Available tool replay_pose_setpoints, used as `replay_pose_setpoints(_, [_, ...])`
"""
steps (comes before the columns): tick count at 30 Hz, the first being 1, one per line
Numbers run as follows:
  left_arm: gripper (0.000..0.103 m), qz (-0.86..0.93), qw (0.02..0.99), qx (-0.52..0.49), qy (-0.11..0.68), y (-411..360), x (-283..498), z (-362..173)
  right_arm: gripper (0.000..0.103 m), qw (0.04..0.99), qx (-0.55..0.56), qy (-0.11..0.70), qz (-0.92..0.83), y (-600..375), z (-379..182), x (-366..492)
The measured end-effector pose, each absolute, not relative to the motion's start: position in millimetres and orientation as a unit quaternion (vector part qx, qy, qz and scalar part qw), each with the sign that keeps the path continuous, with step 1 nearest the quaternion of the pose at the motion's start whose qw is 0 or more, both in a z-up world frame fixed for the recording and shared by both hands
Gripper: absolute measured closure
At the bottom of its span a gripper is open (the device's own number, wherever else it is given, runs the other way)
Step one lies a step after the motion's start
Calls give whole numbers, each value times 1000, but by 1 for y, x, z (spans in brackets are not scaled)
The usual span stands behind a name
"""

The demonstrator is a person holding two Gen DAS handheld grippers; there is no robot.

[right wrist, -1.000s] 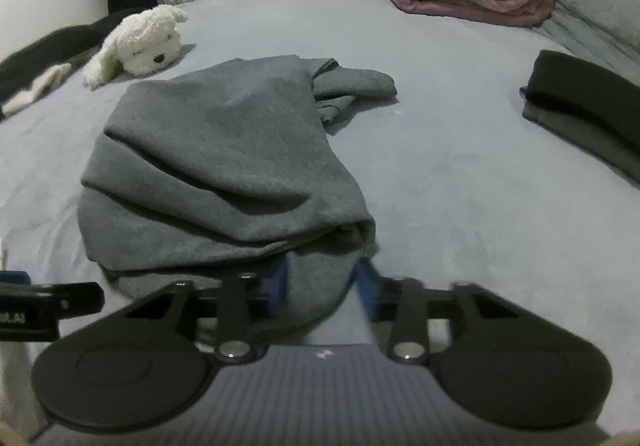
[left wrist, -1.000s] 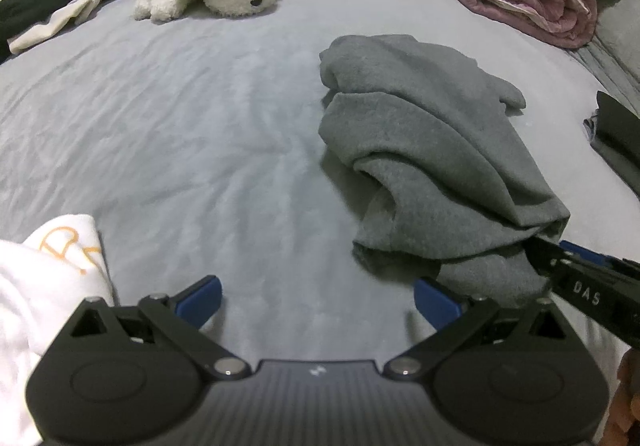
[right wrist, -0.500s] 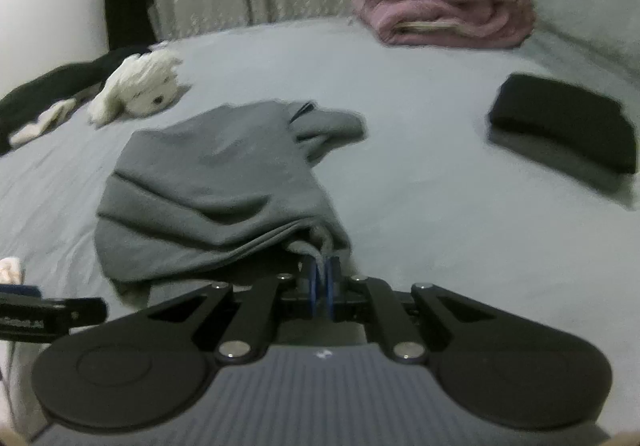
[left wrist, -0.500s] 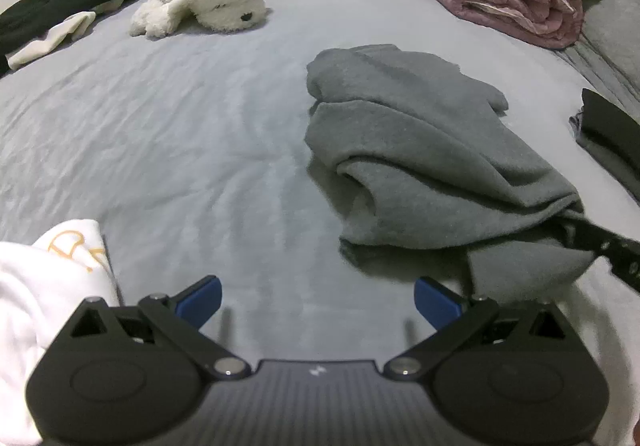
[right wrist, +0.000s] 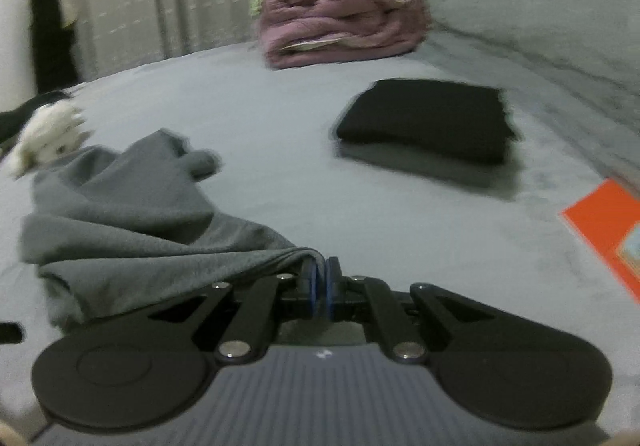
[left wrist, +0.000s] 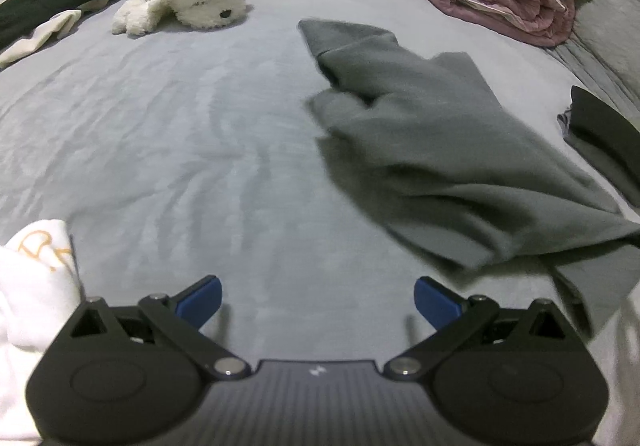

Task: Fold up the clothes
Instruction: 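Close the right gripper on the grey sweatshirt's hem and pull it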

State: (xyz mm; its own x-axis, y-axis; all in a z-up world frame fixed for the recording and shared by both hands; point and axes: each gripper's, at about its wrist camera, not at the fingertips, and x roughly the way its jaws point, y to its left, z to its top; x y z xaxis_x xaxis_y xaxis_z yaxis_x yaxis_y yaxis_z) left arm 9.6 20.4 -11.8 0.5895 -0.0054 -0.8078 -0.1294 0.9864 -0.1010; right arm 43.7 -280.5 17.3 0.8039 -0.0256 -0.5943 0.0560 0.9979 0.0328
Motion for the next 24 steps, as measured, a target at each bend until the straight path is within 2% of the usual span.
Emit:
replay_pose_setpoints(8, [1, 30, 892, -79, 445, 7, 14, -14, 100, 943, 86, 312, -76, -335, 18, 41])
replay_pose_setpoints(16, [1, 7, 913, -71, 401, -11, 10, -1, 99, 938, 133, 321, 5, -333, 30, 17])
replay_pose_setpoints(24, [1, -2, 914, -39, 403, -32, 14, -9, 99, 933, 140, 327, 48, -330, 35, -1])
